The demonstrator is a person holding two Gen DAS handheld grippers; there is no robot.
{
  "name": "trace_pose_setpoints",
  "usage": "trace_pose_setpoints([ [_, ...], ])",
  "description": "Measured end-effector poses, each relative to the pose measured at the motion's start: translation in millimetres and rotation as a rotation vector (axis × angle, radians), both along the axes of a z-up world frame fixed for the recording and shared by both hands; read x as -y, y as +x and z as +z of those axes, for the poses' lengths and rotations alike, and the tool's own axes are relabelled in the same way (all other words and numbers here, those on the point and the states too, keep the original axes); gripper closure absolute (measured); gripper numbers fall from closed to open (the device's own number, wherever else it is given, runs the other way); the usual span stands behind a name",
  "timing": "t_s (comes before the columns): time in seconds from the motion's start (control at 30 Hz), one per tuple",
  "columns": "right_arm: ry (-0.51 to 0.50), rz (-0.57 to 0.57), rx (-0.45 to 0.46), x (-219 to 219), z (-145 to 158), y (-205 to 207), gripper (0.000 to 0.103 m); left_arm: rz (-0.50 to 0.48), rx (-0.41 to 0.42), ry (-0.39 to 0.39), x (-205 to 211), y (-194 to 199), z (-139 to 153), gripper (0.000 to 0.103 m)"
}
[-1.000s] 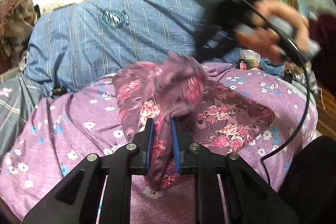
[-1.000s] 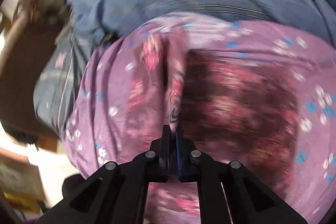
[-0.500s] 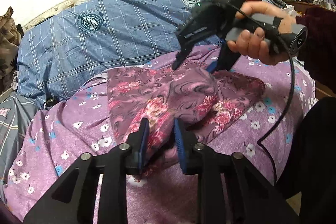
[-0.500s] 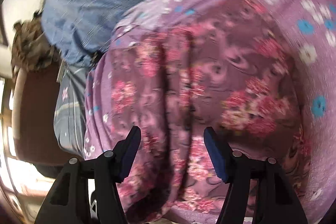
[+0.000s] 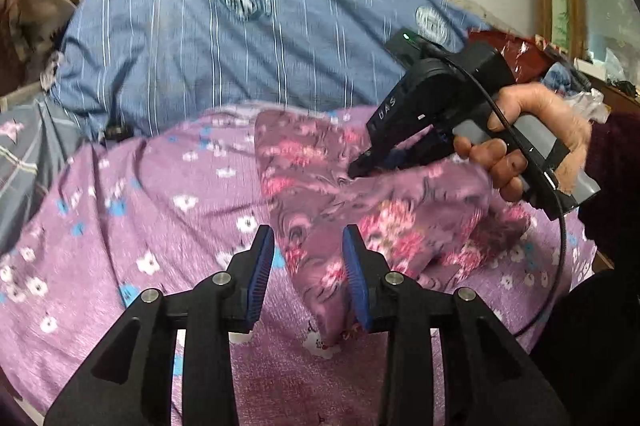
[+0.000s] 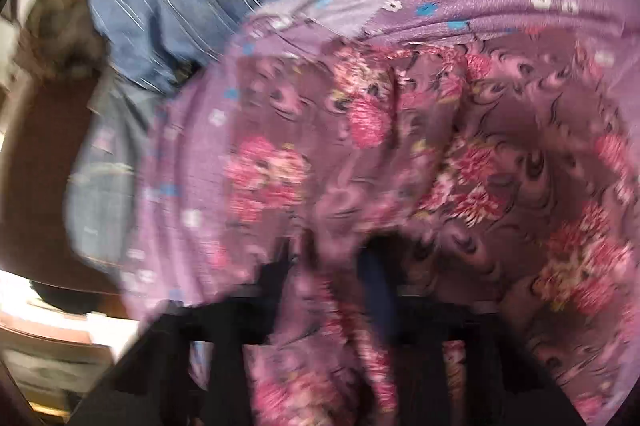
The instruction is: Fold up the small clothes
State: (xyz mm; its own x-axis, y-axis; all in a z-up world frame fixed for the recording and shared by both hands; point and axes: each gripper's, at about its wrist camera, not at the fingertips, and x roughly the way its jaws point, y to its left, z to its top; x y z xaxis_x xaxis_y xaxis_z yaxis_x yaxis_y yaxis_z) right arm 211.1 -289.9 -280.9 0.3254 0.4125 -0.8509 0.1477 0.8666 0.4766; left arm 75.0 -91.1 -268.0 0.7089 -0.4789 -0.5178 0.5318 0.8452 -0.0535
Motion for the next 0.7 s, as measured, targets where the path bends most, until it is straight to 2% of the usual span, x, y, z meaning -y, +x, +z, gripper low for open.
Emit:
trace_pose_setpoints([
  [0.07,-0.022,-0.021,0.036,2.8,10.0,-6.4,0.095,-0.009,-0.027,-0.008,2.1,0.4,-3.3,0.07],
  [0.17,-0.043,-0.038,0.139,15.1,35.7,-22.9,0.096,-0.03,-0.016,-0.015,7.0,-4.5,-1.3,0.07],
  [0.33,-0.07,-0.13,0.237,69.1,70.6,-42.7,0.096,-0.139,-0.007,-0.013,39.2,-9.8,14.0,0.069],
  [0.4,-0.08,-0.168,0.254,93.0,76.3,-46.2,0.096,-0.187,0.034,0.02,58.3,-10.3,20.8,0.063],
  [0.47,-0.098,-0.213,0.236,114.7,68.1,-48.7,0.096,-0.223,0.059,0.052,76.4,-7.3,22.0,0.062],
  [0.53,-0.144,-0.266,0.179,134.4,43.8,-48.1,0.096,-0.264,0.016,0.07,93.9,2.1,14.1,0.06],
  [0.57,-0.151,-0.293,0.151,142.5,29.6,-49.5,0.096,-0.28,-0.041,0.082,103.1,9.2,4.0,0.06],
  [0.63,-0.088,-0.337,0.073,159.6,-6.8,-54.5,0.095,-0.293,-0.098,0.088,107.3,13.6,-11.3,0.059],
  [0.7,-0.036,-0.361,0.065,164.0,-21.1,-60.8,0.09,-0.293,-0.078,0.096,104.9,10.3,-18.6,0.057],
])
